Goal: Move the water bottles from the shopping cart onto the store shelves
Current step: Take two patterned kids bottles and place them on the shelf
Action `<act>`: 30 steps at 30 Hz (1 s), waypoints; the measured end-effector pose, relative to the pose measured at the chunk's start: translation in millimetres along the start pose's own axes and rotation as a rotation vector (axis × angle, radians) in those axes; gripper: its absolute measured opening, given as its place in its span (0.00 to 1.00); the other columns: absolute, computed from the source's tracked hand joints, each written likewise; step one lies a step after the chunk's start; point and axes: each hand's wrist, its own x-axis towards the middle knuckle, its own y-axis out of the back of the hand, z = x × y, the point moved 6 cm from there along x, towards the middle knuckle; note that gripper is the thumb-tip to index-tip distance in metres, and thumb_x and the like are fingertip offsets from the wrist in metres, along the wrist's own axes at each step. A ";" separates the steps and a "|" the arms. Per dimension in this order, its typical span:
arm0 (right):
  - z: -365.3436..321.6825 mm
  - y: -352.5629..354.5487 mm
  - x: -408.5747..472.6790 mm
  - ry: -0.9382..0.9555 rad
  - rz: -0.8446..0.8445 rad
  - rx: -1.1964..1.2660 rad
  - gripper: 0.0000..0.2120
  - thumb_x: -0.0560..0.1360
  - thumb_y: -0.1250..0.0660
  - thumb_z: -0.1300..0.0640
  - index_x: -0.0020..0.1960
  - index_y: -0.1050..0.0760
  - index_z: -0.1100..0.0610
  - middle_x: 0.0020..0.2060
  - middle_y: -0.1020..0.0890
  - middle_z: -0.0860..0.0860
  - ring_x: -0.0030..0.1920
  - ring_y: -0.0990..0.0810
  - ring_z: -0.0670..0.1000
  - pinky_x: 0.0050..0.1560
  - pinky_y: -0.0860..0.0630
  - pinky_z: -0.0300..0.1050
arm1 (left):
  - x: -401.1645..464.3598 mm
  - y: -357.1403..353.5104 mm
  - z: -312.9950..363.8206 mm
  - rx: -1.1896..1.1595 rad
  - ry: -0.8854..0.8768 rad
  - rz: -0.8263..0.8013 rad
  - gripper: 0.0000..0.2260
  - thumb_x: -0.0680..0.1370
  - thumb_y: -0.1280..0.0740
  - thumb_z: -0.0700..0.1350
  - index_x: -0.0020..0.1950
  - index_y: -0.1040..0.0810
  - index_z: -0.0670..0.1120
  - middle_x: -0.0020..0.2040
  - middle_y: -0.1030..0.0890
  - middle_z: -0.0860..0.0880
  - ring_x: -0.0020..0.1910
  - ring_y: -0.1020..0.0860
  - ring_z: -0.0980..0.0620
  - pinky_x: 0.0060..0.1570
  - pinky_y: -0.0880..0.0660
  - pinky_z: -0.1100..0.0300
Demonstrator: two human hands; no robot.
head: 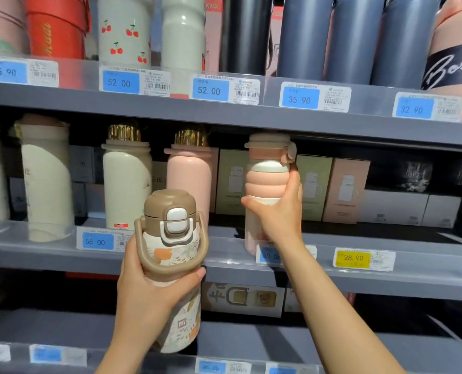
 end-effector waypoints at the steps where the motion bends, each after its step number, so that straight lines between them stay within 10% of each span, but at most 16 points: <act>1: -1.4 -1.5 -0.3 0.014 -0.013 -0.013 0.43 0.64 0.21 0.54 0.71 0.42 0.51 0.61 0.32 0.48 0.57 0.28 0.47 0.55 0.28 0.43 | -0.2 0.0 0.0 -0.002 -0.001 -0.002 0.41 0.58 0.18 0.40 0.55 0.35 0.74 0.51 0.24 0.72 0.52 0.26 0.70 0.47 0.31 0.66; 30: -7.5 -28.7 -8.1 -0.070 -0.054 -0.170 0.50 0.60 0.22 0.38 0.72 0.40 0.56 0.66 0.32 0.53 0.64 0.29 0.54 0.62 0.27 0.54 | -2.6 4.2 5.0 -0.080 0.095 -0.062 0.44 0.49 0.21 0.55 0.63 0.32 0.66 0.55 0.20 0.62 0.54 0.21 0.62 0.52 0.25 0.58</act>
